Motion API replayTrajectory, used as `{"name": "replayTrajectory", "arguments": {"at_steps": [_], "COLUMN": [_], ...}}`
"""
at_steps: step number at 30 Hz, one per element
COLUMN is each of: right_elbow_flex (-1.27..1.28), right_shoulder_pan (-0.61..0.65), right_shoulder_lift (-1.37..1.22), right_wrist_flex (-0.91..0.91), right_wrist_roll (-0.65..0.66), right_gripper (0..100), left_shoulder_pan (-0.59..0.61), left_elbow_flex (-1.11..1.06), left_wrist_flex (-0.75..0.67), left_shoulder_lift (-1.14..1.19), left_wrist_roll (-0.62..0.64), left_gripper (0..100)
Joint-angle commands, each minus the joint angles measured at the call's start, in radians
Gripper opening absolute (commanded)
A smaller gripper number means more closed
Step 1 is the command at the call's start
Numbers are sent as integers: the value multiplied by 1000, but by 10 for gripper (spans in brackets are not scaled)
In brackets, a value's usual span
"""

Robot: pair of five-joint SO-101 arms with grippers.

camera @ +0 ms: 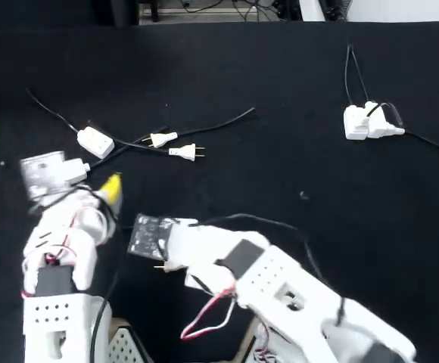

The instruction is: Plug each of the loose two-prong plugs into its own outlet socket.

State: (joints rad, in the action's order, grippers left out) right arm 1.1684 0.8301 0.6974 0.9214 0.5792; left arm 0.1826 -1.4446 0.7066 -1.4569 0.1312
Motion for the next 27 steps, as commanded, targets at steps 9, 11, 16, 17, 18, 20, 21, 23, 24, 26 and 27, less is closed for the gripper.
{"name": "replayTrajectory", "arguments": {"at_steps": [9,11,16,17,18,20,21,23,24,26,27], "right_elbow_flex": [-243,-252,-302,-309,-315,-317,-317,-315,-315,-317,-315], "right_shoulder_pan": [81,77,32,31,31,38,48,60,61,57,57], "right_shoulder_lift": [-361,-383,-441,-455,-470,-503,-513,-529,-530,-532,-532], "right_wrist_flex": [-21,-29,-29,-29,-29,-29,-29,-29,-29,-29,-29], "right_wrist_roll": [69,84,92,104,112,115,115,110,109,107,107], "right_gripper": [125,125,126,126,126,124,123,94,46,22,22], "left_shoulder_pan": [223,223,220,219,219,220,220,220,220,220,220], "left_elbow_flex": [58,58,58,58,58,58,58,58,58,58,58], "left_wrist_flex": [-12,-12,-12,-11,-11,-11,-11,-12,-12,-12,-12], "left_shoulder_lift": [-12,-12,-12,-12,-12,-12,-12,-12,-12,-12,-12], "left_wrist_roll": [187,187,186,186,186,186,184,184,184,184,184], "left_gripper": [234,234,234,234,234,234,234,234,234,234,234]}}
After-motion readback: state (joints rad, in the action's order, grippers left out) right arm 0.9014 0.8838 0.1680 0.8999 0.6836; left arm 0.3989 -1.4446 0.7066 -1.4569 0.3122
